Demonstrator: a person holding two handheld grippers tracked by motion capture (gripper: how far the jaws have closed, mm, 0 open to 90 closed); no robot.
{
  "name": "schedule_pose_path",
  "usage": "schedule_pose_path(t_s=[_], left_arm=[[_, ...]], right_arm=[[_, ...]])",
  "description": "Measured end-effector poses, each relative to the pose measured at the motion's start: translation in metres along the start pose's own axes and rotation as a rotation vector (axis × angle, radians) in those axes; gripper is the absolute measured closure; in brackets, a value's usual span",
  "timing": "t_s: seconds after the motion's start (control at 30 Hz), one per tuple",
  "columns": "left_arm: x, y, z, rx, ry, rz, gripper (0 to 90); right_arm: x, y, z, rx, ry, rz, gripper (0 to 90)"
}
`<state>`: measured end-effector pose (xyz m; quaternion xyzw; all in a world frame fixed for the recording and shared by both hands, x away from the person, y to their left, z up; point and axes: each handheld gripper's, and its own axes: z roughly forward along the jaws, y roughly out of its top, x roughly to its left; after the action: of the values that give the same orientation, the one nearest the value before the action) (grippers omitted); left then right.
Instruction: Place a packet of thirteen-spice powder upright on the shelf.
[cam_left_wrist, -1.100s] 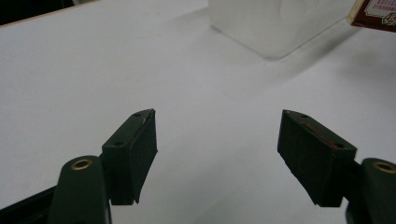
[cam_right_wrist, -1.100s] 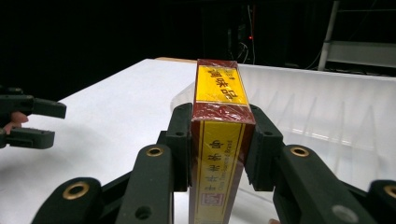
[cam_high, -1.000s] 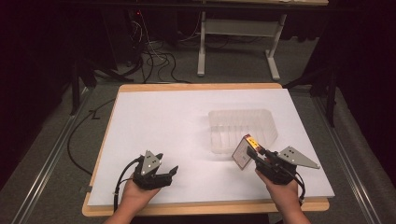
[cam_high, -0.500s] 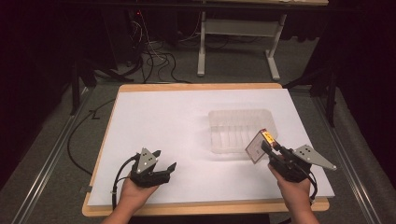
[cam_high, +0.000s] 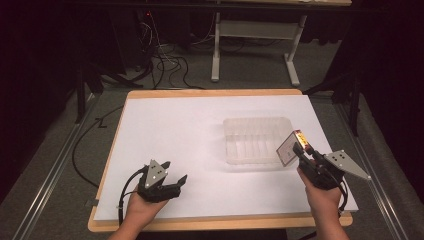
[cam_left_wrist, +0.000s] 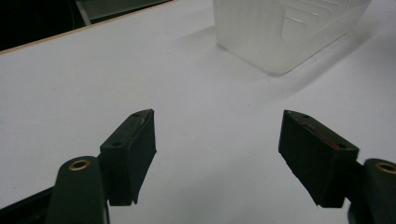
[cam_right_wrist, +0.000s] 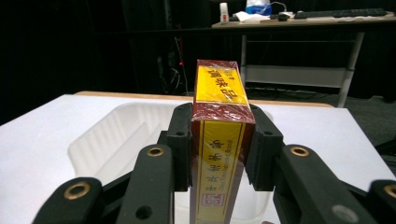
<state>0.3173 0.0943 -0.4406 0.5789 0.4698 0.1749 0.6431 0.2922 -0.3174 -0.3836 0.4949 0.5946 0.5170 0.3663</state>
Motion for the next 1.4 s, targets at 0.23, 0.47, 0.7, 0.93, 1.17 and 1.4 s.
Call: schedule_pose_path(t_s=[0.23,0.47,0.7,0.93,1.17,1.4], left_arm=[[0.002,0.003,-0.004,-0.009,0.001,-0.020,28.0],[0.004,0.003,-0.002,-0.003,-0.002,-0.032,27.9],[-0.001,0.003,-0.004,-0.005,-0.010,-0.027,27.9],[0.000,0.003,-0.006,-0.005,-0.019,-0.033,27.9],[-0.001,0.001,-0.007,-0.002,-0.020,-0.014,27.9],[-0.002,0.000,-0.007,0.001,-0.020,-0.018,27.9]], right_arm=[[-0.005,0.005,0.011,-0.009,-0.043,0.023,68.3],[-0.012,0.011,0.024,-0.020,-0.093,0.033,68.3],[-0.016,0.016,0.038,-0.006,-0.137,0.046,68.3],[-0.018,0.016,0.055,0.033,-0.162,0.045,68.3],[-0.018,0.016,0.071,0.051,-0.199,0.024,68.3],[-0.019,0.013,0.084,0.073,-0.217,0.016,68.2]])
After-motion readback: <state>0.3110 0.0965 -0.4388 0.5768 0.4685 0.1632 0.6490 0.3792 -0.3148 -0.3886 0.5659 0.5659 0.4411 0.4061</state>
